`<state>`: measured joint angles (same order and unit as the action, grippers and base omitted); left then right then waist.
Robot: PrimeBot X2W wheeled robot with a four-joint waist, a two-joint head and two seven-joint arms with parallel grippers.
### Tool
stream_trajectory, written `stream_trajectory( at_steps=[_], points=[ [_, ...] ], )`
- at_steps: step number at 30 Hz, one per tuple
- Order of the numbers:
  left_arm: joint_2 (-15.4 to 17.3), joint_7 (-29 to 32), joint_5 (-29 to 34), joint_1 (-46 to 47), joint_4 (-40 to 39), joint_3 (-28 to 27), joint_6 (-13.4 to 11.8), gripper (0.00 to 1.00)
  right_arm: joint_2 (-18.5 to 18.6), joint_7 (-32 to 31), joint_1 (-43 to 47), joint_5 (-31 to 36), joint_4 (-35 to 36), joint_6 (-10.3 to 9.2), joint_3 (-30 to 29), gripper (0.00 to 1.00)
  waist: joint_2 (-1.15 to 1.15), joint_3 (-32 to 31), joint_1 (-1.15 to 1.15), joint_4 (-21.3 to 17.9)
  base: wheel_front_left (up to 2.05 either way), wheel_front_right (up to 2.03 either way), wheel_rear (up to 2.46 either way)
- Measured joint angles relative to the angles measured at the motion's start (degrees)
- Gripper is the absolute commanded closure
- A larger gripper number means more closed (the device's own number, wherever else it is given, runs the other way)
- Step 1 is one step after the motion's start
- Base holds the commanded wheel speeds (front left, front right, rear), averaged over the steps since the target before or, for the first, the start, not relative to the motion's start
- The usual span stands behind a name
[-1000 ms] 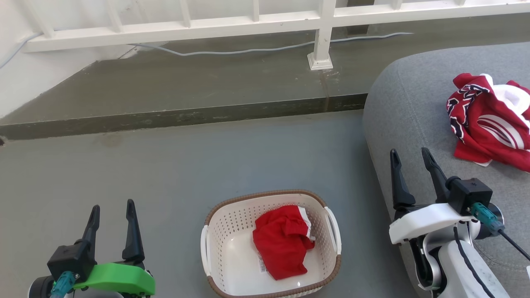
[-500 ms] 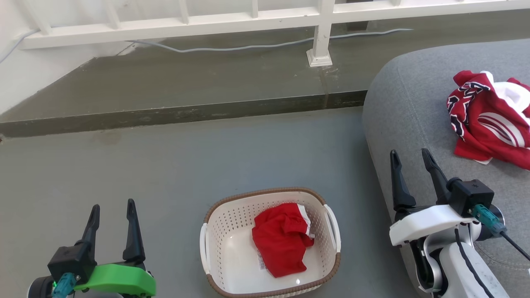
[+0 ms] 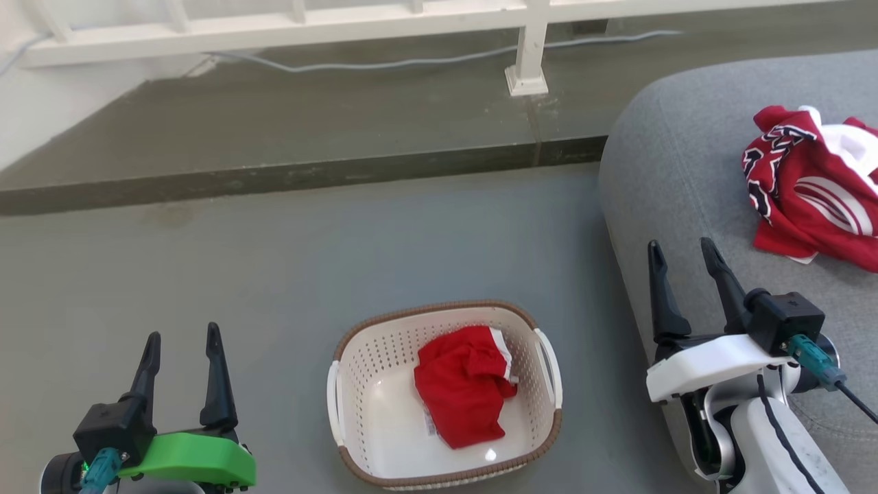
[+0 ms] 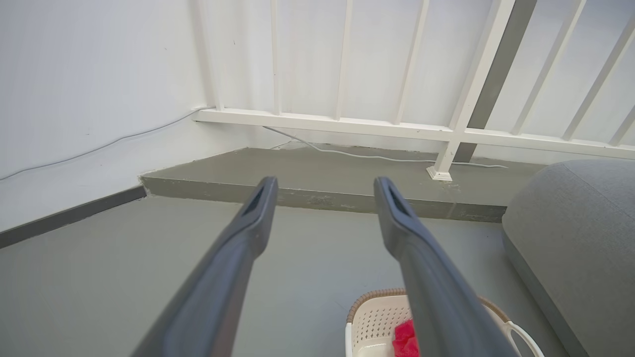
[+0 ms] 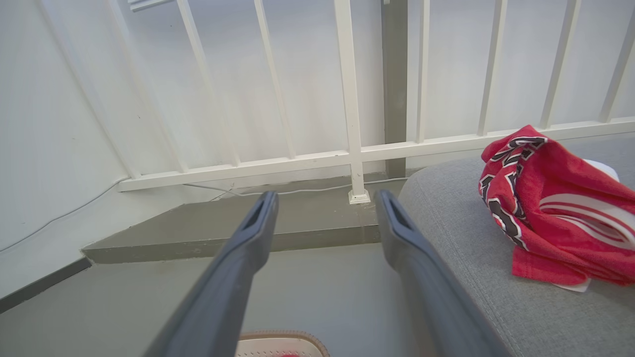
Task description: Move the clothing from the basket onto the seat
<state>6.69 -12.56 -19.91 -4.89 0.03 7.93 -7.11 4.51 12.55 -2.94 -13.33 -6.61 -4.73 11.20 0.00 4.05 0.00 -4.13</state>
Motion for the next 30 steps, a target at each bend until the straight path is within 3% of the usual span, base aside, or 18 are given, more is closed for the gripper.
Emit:
stream_trajectory(
  at_steps=[15,30],
  points=[
    [0.8,4.7,1.1,6.5,0.2,3.6,0.7,0.0,0.7,-0.1,-4.9,-0.3,3.6,-0.92,-3.0,0.0,0.0,7.9,0.0,-0.7,0.0,0.0,0.0],
    [1.2,11.1,6.4,21.6,7.5,11.2,5.2,0.0,1.3,-0.1,-17.4,-0.9,5.3,-1.0,-6.1,0.0,0.0,19.6,0.01,-2.1,0.0,0.0,0.0]
  ],
)
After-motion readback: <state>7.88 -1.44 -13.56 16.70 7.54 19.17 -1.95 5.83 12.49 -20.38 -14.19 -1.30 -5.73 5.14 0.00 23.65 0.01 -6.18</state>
